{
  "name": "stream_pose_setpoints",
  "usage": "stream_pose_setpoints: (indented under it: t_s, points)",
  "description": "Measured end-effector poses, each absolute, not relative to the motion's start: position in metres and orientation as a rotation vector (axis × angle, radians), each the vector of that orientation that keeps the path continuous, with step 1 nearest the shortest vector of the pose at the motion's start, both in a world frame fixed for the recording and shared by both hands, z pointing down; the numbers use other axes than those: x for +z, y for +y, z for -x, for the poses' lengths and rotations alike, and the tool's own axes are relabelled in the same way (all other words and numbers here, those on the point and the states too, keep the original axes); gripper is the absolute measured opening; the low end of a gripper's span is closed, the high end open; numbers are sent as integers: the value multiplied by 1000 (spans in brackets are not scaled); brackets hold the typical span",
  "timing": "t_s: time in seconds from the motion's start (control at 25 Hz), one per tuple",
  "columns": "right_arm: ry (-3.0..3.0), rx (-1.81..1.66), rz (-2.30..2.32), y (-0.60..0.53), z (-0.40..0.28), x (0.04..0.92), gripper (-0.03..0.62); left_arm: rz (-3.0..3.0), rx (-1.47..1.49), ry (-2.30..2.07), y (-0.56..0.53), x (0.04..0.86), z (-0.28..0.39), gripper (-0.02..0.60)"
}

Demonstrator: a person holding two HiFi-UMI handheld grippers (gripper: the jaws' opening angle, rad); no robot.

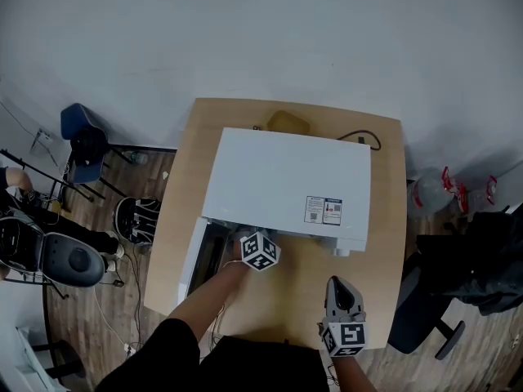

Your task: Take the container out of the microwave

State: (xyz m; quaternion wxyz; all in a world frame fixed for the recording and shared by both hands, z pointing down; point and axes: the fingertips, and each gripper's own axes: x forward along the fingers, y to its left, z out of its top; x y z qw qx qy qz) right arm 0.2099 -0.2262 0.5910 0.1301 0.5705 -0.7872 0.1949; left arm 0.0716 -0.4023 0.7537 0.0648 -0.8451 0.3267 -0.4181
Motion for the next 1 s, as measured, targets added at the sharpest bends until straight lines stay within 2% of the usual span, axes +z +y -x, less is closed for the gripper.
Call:
stream_pose_setpoints:
  t_s: [0.64,1.0]
  points:
    - [-2257,522,-1774,-177,-200,571,59,2702,-1095,895,-326,719,-61,25]
    - [-2244,474,-1873,-147,-188,551,59,2859,-965,685,-244,678,-86,24]
